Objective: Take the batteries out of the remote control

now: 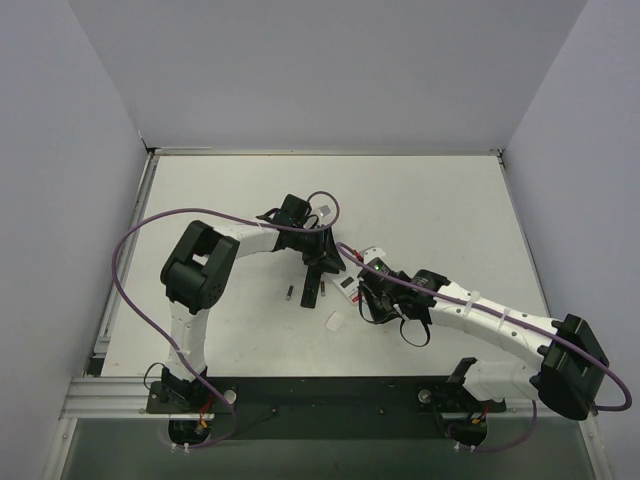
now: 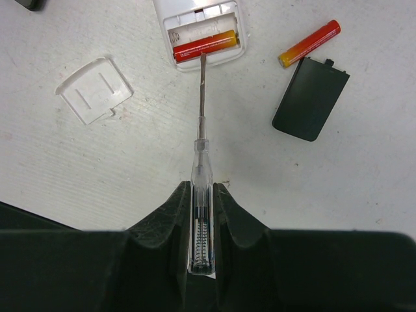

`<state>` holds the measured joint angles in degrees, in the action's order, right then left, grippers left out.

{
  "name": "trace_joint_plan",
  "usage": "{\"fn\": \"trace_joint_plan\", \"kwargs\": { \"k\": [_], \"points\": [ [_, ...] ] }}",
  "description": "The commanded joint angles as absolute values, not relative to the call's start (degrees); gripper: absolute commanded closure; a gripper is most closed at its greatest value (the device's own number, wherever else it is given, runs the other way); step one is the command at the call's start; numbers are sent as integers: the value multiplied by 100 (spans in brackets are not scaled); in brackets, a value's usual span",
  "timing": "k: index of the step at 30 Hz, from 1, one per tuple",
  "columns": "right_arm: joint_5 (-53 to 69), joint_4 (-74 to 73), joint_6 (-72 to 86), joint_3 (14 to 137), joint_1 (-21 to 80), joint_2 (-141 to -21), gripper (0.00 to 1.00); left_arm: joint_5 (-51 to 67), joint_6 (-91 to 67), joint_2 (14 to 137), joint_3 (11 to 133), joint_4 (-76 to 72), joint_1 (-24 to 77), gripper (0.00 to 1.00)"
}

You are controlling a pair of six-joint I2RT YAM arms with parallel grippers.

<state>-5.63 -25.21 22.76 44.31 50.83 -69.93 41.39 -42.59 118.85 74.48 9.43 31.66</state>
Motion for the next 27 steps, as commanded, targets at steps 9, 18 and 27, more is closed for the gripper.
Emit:
{"fn": "trace_joint_plan", "kwargs": {
  "k": [9, 18, 27],
  "points": [
    [-923, -2769, 2522, 4149, 5150, -6838, 100, 3946, -4061, 11988, 7497, 1046, 3146, 56],
    [-967, -2725, 2645, 4078, 5247, -6891, 100, 3946, -4060, 11979, 7497, 1072, 3146, 56],
    [-1020, -2716, 2585, 4227, 5282, -6943, 100, 3946, -4078, 11953, 7462, 1020, 3155, 56]
  ]
}}
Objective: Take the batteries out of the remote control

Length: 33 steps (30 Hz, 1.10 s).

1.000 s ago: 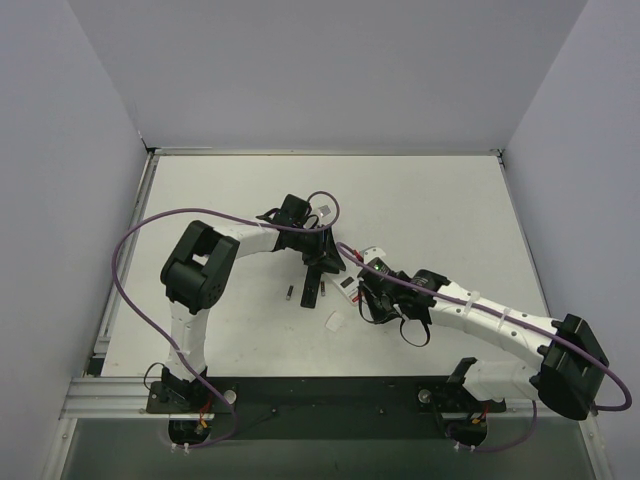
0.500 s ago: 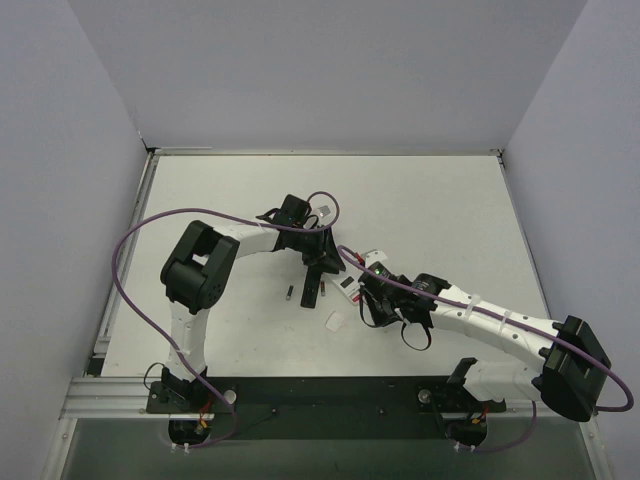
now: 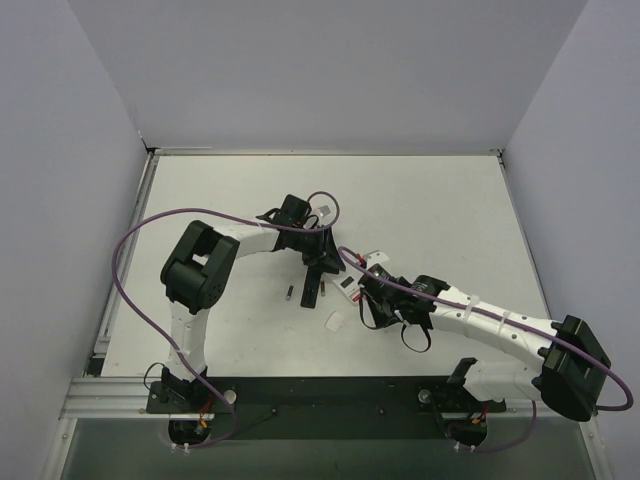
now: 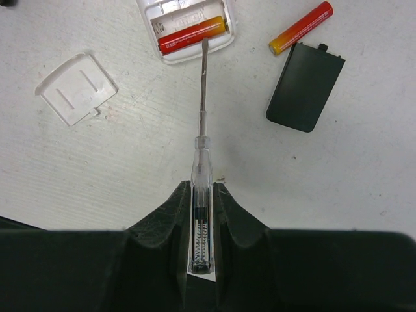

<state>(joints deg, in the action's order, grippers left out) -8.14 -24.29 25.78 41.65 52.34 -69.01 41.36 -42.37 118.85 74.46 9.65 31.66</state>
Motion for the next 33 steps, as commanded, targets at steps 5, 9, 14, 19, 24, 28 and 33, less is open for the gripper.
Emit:
{"fn": "trace_joint_plan", "kwargs": {
  "k": [5, 9, 14, 19, 24, 28, 33],
  "points": [
    [-914, -2900, 2216, 4658, 5072, -7259, 100, 3999, -4148, 11962, 7436, 941, 3182, 56],
    [-756, -3006, 2022, 4912, 4887, -7435, 100, 4034, -4175, 11944, 7409, 870, 3182, 56],
    [-536, -3041, 1811, 5115, 4553, -7567, 100, 4034, -4201, 11944, 7400, 844, 3208, 56],
    [-422, -2997, 1600, 5247, 4412, -7953, 100, 4043, -4219, 11997, 7392, 844, 3225, 56],
    [-369, -2997, 1468, 5484, 4395, -8112, 100, 4034, -4210, 11988, 7374, 826, 3226, 56],
    [-316, -2997, 1363, 5581, 4333, -8147, 100, 4025, -4236, 11997, 7365, 809, 3226, 56],
    [-325, -2945, 1231, 5686, 4245, -8139, 100, 4113, -4315, 11971, 7365, 756, 3252, 56]
  ]
}}
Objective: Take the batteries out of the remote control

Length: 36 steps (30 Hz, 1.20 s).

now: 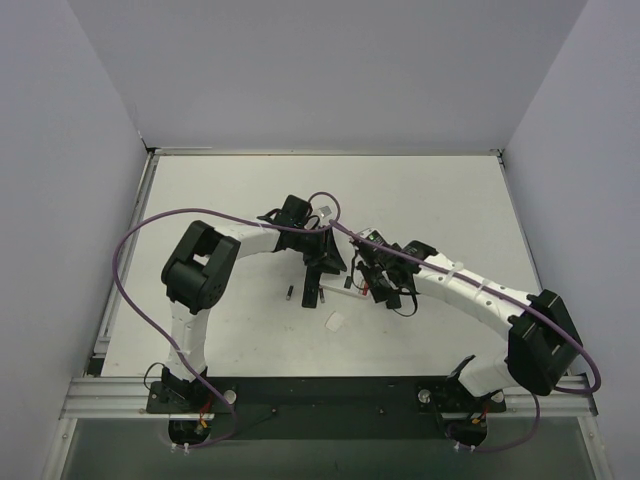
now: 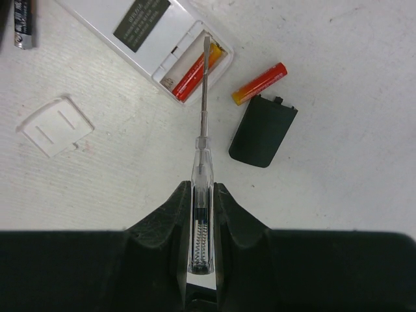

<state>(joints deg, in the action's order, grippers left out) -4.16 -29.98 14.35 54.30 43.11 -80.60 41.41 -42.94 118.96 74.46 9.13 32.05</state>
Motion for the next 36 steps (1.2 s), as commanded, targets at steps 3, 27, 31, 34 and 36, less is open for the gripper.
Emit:
{"fn": "trace_joint_plan", "kwargs": {
  "k": [3, 27, 31, 34, 36],
  "points": [
    [-282, -2857, 1125, 5730, 4087, -8209, 100, 4166, -4385, 11883, 7383, 686, 3278, 56],
    [1854, -3208, 1318, 5055, 3964, -7040, 100, 4017, -3833, 12146, 8604, 1598, 3182, 56],
    [1697, -3225, 1380, 4905, 3973, -7014, 100, 3868, -3578, 12331, 8842, 1933, 3182, 56],
    [1530, -3225, 1433, 4878, 3973, -7092, 100, 3709, -3428, 12322, 8868, 2135, 3182, 56],
    [1398, -3217, 1459, 4878, 3973, -7180, 100, 3604, -3314, 12313, 8842, 2249, 3182, 56]
  ]
}}
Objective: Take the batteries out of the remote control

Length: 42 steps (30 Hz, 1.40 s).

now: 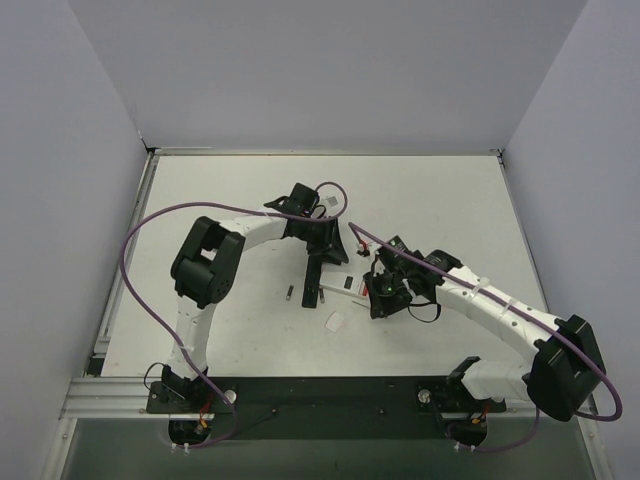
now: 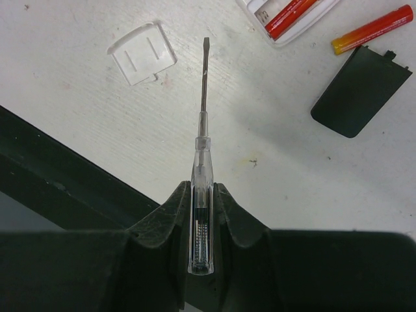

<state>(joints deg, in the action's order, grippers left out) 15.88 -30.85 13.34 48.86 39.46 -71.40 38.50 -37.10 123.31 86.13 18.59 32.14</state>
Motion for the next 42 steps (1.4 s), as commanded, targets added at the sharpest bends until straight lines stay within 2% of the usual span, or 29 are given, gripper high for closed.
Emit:
{"fn": "trace_joint_plan", "kwargs": {
  "k": [1, 16, 42],
  "points": [
    [1345, -3208, 1468, 4878, 3973, -7207, 100, 3569, -3287, 12296, 8816, 2276, 3182, 57],
    [502, -2909, 1389, 5203, 3762, -7945, 100, 3498, -3234, 12173, 8464, 2241, 3190, 56],
    [440, -2496, 915, 5800, 3314, -8622, 100, 3929, -4025, 11532, 7541, 1257, 3454, 56]
  ]
}}
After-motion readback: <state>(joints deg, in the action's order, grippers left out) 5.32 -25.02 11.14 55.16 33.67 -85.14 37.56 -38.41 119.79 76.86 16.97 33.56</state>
